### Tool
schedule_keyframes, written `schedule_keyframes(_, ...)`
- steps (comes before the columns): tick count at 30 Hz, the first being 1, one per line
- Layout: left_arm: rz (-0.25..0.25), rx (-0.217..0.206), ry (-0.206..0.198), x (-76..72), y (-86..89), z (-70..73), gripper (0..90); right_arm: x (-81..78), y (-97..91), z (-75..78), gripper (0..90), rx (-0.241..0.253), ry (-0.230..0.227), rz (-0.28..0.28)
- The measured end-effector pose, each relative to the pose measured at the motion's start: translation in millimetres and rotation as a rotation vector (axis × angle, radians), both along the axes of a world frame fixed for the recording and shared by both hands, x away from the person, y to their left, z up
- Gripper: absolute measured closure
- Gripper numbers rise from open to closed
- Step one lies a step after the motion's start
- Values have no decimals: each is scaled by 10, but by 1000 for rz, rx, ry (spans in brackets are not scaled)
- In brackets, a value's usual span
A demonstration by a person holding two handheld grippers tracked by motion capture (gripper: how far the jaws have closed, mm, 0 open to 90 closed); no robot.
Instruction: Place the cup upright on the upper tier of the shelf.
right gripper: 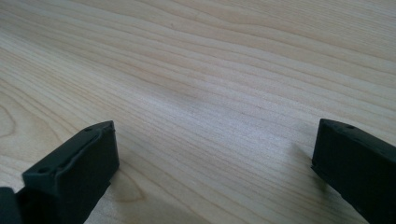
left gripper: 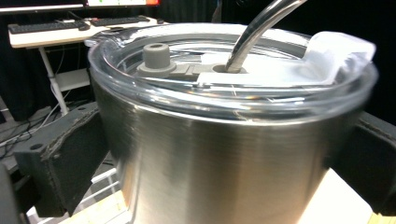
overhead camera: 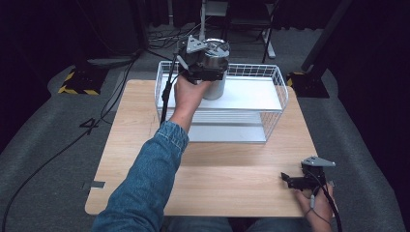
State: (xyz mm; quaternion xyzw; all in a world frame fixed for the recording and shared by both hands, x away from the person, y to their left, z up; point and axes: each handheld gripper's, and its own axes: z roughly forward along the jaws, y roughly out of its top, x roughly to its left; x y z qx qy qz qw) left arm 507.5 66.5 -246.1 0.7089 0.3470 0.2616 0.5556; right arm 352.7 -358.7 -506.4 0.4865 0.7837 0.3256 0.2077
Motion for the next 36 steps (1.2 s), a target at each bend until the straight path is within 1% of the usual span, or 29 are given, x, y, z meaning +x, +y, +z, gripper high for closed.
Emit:
schedule_keyframes(3, -3, 6, -18, -66, 56, 30, 0, 0, 0, 0, 6, 1, 0, -1)
schedule_keyframes(4, -3, 6, -18, -66, 56, 30, 0, 0, 0, 0, 6, 1, 0, -1)
schedule_keyframes(5, -13, -5, -17, -109, 92, 49, 0, 0, 0, 0, 5, 0, 0, -1)
schedule_keyframes(6, -13, -5, -17, -109, 92, 49, 0, 0, 0, 0, 5, 0, 0, -1)
schedule_keyframes(7, -30, -9, -14, -161, 121, 70, 0, 0, 0, 0, 5, 0, 0, -1)
schedule_keyframes(10, -41, -5, -38, -271, 144, 107, 0, 0, 0, 1, 6, 0, 1, 0)
schedule_keyframes(11, -46, 4, -44, -306, 157, 119, 0, 0, 1, 1, 5, 0, 1, -1)
schedule_keyframes(13, -53, 7, -48, -367, 183, 132, 0, 0, 0, 1, 5, 0, 1, -1)
schedule_keyframes(14, -53, 7, -48, -367, 183, 132, 0, 0, 0, 1, 5, 0, 1, -1)
schedule_keyframes(16, -65, 11, -46, -455, 234, 138, 0, 5, 2, 1, 6, -1, 1, -2)
schedule_keyframes(17, -65, 11, -46, -455, 234, 138, 0, 5, 2, 1, 6, -1, 1, -2)
schedule_keyframes(18, -76, 13, -45, -523, 273, 141, 0, 10, 2, 0, 6, -1, -1, -3)
schedule_keyframes(19, -76, 13, -45, -523, 273, 141, 0, 10, 2, 0, 5, -2, -1, -3)
schedule_keyframes(20, -87, 12, -52, -603, 318, 144, 0, 10, 2, 0, 5, -2, -1, -3)
schedule_keyframes(22, -98, 11, -54, -690, 370, 151, 0, 10, 2, 0, 5, -2, -1, -3)
schedule_keyframes(23, -98, 11, -54, -690, 370, 151, 0, 10, 2, 0, 5, -2, -1, -3)
schedule_keyframes(24, -107, 5, -57, -774, 428, 156, 0, 10, 3, 0, 5, -1, -1, -3)
schedule_keyframes(25, -111, 6, -61, -815, 457, 157, 0, 10, 3, 0, 6, -1, -1, -4)
schedule_keyframes(27, -114, 10, -66, -893, 512, 154, 0, 16, 5, 0, 6, -2, -1, -11)
schedule_keyframes(30, -120, 10, -63, -1004, 593, 142, 0, 21, 8, -1, 5, -2, -1, -18)
schedule_keyframes(31, -120, 10, -63, -1004, 593, 142, 0, 21, 8, -1, 5, -2, -1, -18)
schedule_keyframes(32, -119, 13, -66, -1084, 651, 144, 0, 21, 8, -1, 6, -2, -2, -18)
schedule_keyframes(34, -118, 8, -72, -1163, 710, 144, 0, 21, 8, 0, 6, -2, -1, -18)
schedule_keyframes(36, -115, 14, -75, -1236, 763, 135, 0, 21, 8, -1, 6, -2, -2, -18)
